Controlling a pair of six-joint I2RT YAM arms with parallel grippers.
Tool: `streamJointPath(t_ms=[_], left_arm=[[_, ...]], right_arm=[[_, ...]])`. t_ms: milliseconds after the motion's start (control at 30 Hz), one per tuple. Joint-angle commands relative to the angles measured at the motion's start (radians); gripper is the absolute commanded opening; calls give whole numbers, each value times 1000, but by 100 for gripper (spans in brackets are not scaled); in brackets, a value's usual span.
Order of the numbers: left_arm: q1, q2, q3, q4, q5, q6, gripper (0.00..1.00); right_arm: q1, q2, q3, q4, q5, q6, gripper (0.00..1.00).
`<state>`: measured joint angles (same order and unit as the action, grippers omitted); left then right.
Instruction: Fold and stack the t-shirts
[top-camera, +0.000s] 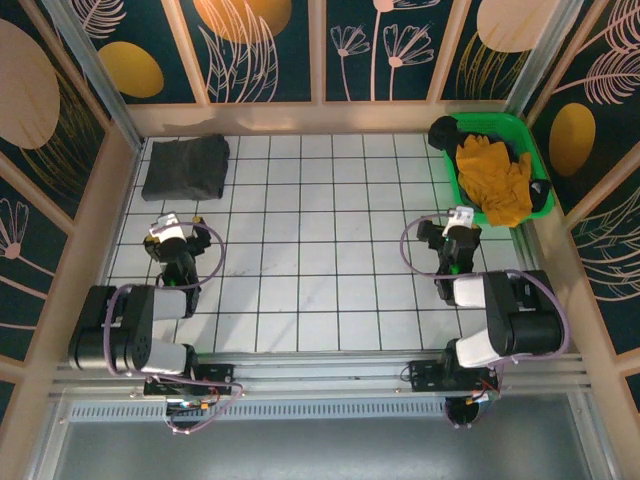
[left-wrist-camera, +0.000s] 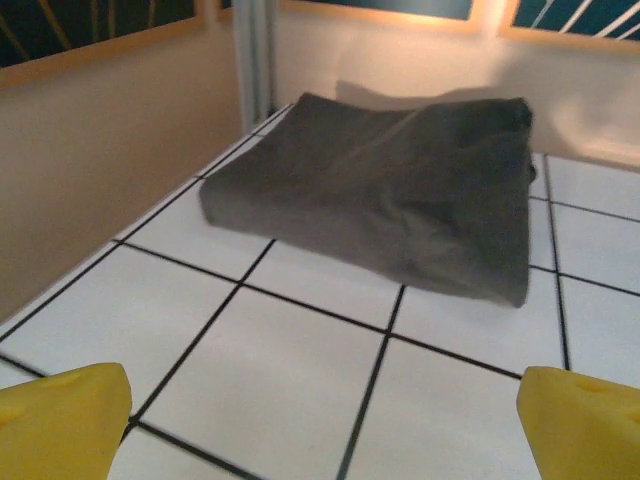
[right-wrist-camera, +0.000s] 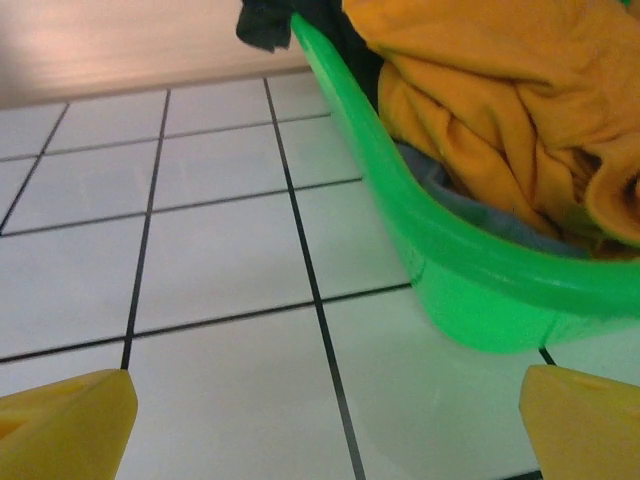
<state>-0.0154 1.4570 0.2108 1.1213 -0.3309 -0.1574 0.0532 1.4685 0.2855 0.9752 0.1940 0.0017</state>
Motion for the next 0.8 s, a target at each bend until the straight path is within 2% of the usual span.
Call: streamJointPath(t_ms=[0, 33, 67, 133, 167, 433, 533, 767], left_arm=[[5, 77, -52, 332, 68, 31, 99], [5, 43, -37, 239, 50, 22, 99], [5, 54, -30, 236, 35, 21, 99], [5, 55, -14, 207, 31, 16, 99], [5, 64, -4, 202, 29, 19, 99], [3, 59, -7, 203, 31, 24, 99], [3, 59, -6, 202, 31, 23, 99], [3, 60, -2, 196, 31, 22, 99]], right_arm=[[-50, 27, -40, 219, -102, 6, 99], [-65, 42, -53, 250, -110, 25, 99], [-72, 77, -76, 332, -107, 30, 99], [-77, 63, -62, 275, -105, 42, 99], [-78, 77, -69, 317, -105, 37, 99], [-75, 68, -65, 297, -105, 37, 99], [-77, 69, -46, 261, -199, 4, 99], [-90, 70, -43, 254, -229, 7, 99]])
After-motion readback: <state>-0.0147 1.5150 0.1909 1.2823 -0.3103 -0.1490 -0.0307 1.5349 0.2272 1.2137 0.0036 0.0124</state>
